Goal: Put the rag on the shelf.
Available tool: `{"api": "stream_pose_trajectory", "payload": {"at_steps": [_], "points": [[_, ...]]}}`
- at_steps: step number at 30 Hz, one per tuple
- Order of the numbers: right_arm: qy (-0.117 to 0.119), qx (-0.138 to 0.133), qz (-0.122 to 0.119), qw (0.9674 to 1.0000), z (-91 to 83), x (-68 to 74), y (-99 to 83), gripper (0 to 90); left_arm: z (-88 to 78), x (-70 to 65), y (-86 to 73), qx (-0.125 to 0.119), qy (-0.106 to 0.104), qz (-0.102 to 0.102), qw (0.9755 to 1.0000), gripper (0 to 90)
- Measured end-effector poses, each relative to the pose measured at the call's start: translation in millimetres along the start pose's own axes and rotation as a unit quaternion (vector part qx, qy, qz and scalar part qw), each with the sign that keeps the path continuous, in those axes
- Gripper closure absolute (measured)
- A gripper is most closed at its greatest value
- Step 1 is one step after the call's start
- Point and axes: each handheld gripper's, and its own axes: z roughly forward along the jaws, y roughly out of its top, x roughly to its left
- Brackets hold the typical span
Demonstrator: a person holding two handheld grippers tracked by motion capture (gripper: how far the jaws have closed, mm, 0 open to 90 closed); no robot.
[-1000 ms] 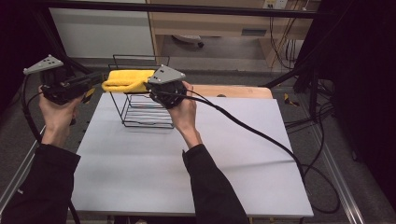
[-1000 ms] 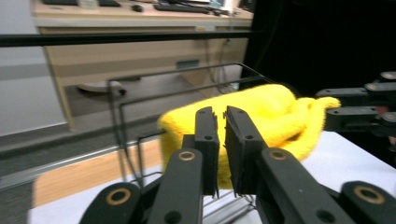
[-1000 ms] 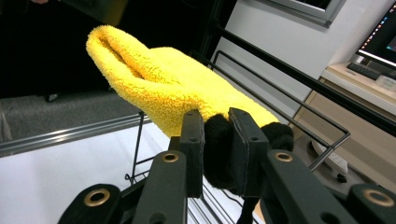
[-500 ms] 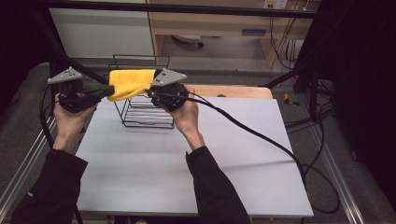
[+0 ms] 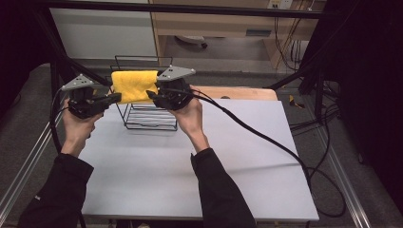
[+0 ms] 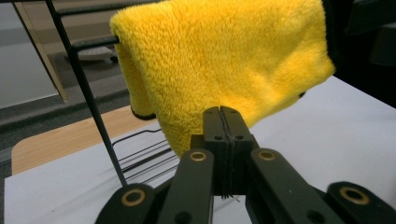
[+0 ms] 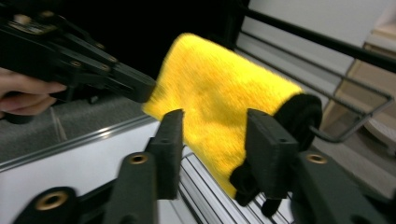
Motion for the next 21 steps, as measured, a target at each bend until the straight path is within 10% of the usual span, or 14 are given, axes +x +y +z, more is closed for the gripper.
{"api": "stream_pose_trajectory", "payload": {"at_steps": [10, 21], "points": [[-0.020, 0.024, 0.039, 0.9987, 24.5, -10.2, -26.5, 85.6, 16.2, 5.6, -8.5, 0.005, 0.008, -0.009, 0.9999, 89.4], [-0.007, 0.009, 0.035, 0.9993, 14.7, -10.6, -28.5, 71.2, 13.9, 2.0, -7.5, 0.007, 0.002, -0.006, 1.0000, 84.8]]}}
